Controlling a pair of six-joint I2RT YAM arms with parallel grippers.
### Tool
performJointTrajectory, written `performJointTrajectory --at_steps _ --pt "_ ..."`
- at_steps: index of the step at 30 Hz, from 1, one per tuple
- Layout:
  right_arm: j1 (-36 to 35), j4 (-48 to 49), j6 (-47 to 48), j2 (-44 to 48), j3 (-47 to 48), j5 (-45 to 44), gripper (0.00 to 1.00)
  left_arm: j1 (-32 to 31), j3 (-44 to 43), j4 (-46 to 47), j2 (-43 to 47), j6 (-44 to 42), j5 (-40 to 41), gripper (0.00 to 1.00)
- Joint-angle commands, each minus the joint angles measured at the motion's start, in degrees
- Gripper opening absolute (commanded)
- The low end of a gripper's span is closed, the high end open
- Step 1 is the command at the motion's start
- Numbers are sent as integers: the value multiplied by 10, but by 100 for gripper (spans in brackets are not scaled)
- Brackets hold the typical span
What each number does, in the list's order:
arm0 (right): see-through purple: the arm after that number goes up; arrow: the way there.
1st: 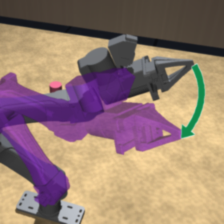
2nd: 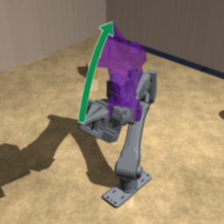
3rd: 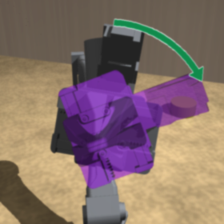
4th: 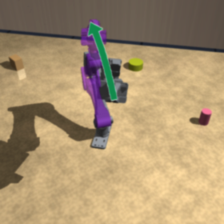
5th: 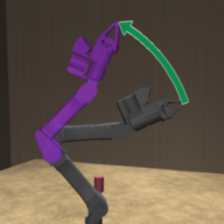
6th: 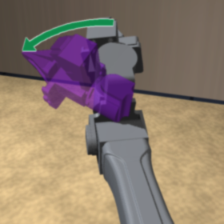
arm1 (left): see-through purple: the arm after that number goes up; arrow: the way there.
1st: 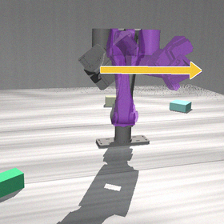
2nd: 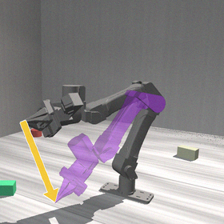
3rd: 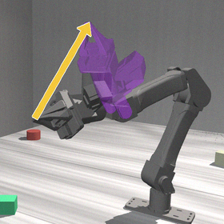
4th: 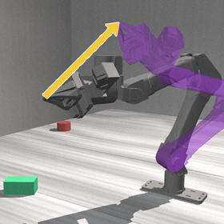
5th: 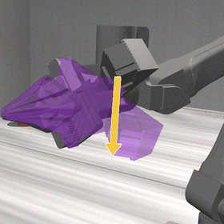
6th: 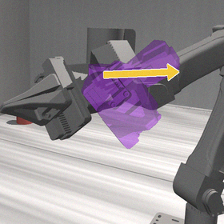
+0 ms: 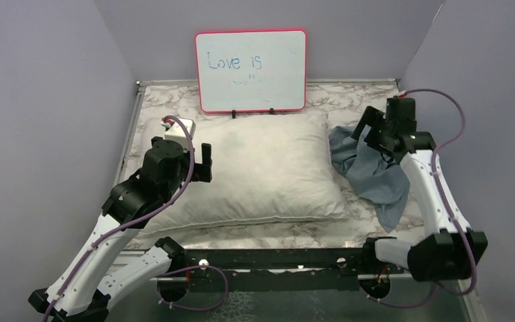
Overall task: Remove the pillowcase from the pillow
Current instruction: Adjust the pillowcase at the center of the board.
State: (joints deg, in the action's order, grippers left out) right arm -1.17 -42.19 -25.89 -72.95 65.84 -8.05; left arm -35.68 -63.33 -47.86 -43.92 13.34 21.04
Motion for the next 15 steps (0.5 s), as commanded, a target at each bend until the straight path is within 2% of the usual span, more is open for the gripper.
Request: performJointTrajectory --at_steps 1,4,7,12,15 --pt "-3 45 39 109 28 189 100 4 7 0 -8 9 10 99" --pt "-3 92 16 132 -21 365 100 4 8 7 -21 9 1 99" --pt "-13 119 -12 110 -74 481 100 3 2 14 -39 4 -16 98" --pt "-93 119 3 59 -111 462 100 3 15 42 -84 -14 -67 98" --pt "-130 107 4 18 -131 429 99 3 41 69 -104 -12 -165 98"
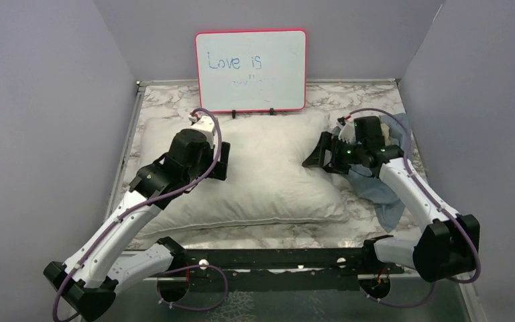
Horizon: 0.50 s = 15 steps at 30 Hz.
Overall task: Remove the pillowcase from the pillow
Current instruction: Reset both arms
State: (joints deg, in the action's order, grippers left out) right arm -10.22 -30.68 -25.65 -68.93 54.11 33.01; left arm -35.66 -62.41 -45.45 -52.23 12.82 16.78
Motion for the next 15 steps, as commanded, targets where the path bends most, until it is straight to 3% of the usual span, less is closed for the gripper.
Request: performJointTrajectory --at_steps 1,4,6,11,15 --pt "-46 -12 1 -35 -21 3 98 3 45 52 -27 1 -155 98" --pt "-49 -22 3 -53 -30 -25 97 3 80 68 -41 33 -241 99" --pt "-50 -45 12 -44 -8 -57 98 3 94 66 -32 50 -242 99" --pt "-49 -88 24 30 85 -216 100 3 55 53 41 89 -112 98" --pt "-49 -102 56 84 135 -263 100 3 8 49 80 128 25 99"
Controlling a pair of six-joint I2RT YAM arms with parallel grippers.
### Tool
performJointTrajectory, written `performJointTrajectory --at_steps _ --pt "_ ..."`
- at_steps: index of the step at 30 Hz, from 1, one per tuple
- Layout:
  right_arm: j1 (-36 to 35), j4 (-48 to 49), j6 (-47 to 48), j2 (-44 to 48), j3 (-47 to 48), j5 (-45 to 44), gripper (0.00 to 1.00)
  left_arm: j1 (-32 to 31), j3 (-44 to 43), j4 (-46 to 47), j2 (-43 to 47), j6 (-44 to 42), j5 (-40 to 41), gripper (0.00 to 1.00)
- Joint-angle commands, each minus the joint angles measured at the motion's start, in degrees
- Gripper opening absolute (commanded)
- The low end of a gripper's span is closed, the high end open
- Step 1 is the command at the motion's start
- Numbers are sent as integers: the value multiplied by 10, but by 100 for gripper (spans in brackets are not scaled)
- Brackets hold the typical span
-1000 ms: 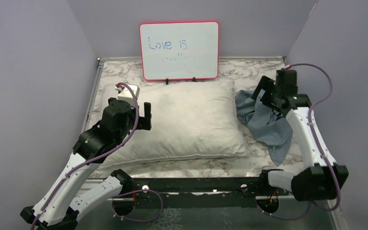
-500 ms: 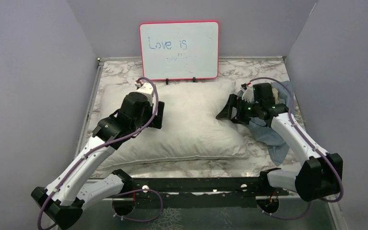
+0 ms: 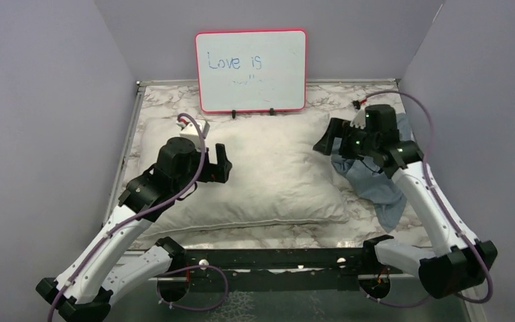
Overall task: Remove the pillowcase from the pillow
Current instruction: Reset both arms
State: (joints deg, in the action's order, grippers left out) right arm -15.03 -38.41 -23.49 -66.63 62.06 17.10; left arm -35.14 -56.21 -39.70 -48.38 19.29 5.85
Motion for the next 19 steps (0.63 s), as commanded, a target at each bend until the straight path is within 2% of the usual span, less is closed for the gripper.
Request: performJointTrajectory --at_steps 1,3,6,12,19 --pt "-1 -26 39 73 62 -108 100 -2 -64 -13 45 87 180 98" --pt "-1 -22 46 102 66 -103 100 -2 -76 -26 49 125 254 99" --pt "-1 3 49 150 51 -83 100 -2 -95 -44 43 130 285 99" --pt "-1 19 58 203 21 -49 100 -2 -116 -61 29 125 283 98" --pt "-1 6 58 215 6 -70 100 -2 -131 -64 8 104 267 99"
